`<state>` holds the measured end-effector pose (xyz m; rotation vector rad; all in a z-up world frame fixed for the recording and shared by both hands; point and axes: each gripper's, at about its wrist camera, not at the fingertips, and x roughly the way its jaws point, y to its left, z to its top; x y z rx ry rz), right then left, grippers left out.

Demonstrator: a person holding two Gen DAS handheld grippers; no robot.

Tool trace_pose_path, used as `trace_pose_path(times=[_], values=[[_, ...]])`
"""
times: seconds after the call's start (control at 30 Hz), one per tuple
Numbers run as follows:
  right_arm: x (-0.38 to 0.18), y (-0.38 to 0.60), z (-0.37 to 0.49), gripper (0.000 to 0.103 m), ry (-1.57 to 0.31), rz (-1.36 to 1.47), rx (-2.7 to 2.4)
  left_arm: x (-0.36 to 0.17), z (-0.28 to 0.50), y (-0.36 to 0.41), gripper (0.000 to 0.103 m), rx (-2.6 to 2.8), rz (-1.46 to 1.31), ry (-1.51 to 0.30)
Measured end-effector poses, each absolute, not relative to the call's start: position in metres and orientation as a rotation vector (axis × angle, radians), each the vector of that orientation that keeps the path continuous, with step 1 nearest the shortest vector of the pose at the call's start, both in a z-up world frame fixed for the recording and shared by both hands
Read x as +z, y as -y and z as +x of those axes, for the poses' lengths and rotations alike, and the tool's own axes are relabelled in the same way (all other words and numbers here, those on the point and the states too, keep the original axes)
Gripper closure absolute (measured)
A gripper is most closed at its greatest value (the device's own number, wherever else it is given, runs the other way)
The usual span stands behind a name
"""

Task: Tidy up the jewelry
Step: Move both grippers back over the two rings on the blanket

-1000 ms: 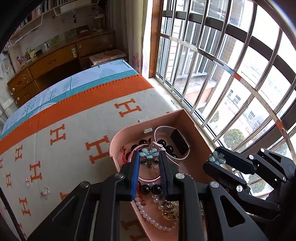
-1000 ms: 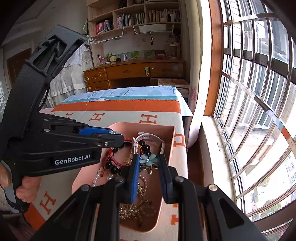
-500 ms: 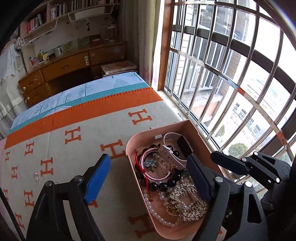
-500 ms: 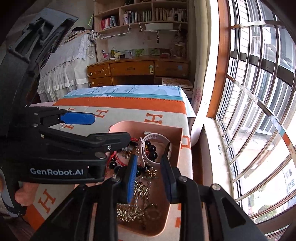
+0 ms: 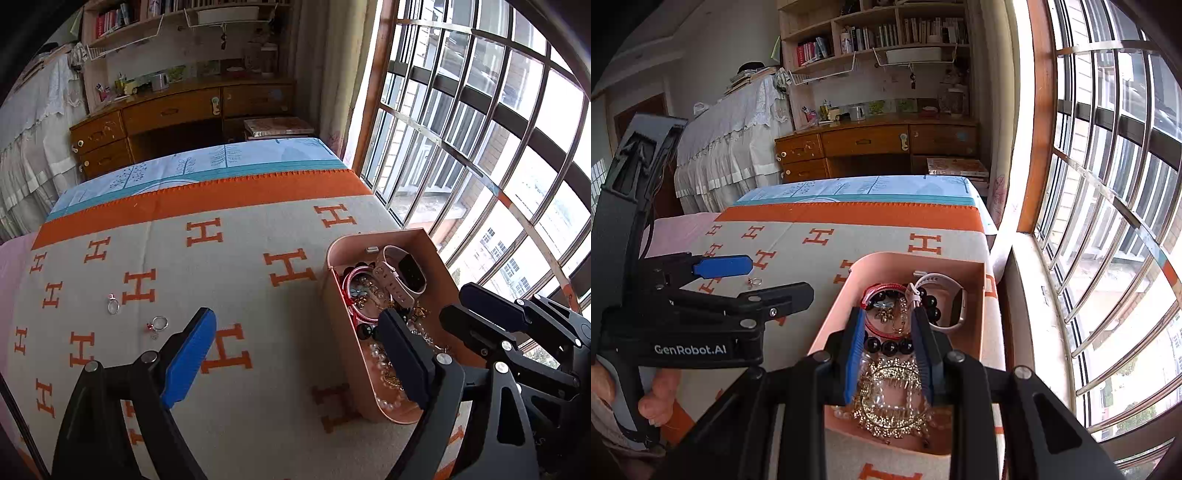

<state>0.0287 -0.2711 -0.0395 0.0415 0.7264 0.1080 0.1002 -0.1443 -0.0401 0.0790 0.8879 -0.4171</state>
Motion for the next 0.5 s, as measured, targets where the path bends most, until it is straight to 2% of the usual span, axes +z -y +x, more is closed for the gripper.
trace_pose_path(times=[0.5], values=[[-0.019, 0.207, 0.042, 0.077, -0.718, -0.01, 0.198, -0.018, 0.102, 0.07, 0.015, -0.335, -0.019, -0.84]])
